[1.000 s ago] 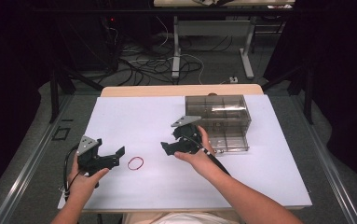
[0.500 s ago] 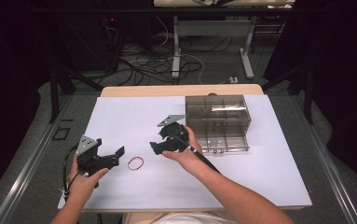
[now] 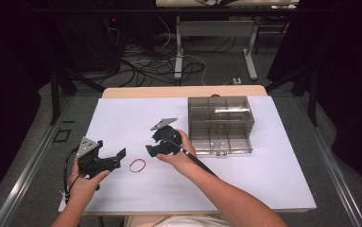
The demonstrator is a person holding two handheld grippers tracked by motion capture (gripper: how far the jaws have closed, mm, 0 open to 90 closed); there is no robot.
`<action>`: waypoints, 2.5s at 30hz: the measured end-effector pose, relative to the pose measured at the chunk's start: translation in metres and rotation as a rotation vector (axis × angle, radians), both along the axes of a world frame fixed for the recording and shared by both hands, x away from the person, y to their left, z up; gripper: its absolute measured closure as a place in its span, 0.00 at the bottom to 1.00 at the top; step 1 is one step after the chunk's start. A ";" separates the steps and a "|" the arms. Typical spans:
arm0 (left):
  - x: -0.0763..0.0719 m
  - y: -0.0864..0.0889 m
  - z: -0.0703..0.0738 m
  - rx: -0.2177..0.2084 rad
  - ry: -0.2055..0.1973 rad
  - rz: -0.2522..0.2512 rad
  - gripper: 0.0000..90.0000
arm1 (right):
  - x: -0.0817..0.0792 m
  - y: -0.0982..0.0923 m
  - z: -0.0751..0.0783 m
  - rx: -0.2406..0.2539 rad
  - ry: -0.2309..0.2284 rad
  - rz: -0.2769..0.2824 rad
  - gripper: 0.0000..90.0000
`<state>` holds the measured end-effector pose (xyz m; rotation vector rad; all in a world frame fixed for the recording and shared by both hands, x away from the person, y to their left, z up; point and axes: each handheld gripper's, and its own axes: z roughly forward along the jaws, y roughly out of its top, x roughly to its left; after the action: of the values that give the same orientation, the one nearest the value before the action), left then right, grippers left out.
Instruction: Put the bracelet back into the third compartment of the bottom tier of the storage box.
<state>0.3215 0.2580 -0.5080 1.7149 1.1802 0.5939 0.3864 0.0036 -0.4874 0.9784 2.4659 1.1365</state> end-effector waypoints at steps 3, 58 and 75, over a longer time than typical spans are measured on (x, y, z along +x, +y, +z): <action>0.000 0.000 0.000 0.000 0.000 0.001 0.02 | 0.000 0.002 -0.002 -0.008 0.006 -0.006 0.38; -0.007 0.005 0.000 -0.004 -0.004 0.010 0.02 | -0.001 0.051 -0.067 -0.072 0.135 0.060 0.83; -0.007 0.005 0.000 -0.005 -0.001 0.008 0.02 | -0.006 0.054 -0.068 -0.093 0.107 0.077 1.00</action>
<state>0.3145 0.2631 -0.5080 1.7064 1.1874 0.5959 0.3805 0.0576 -0.5558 0.9482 2.6364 1.0056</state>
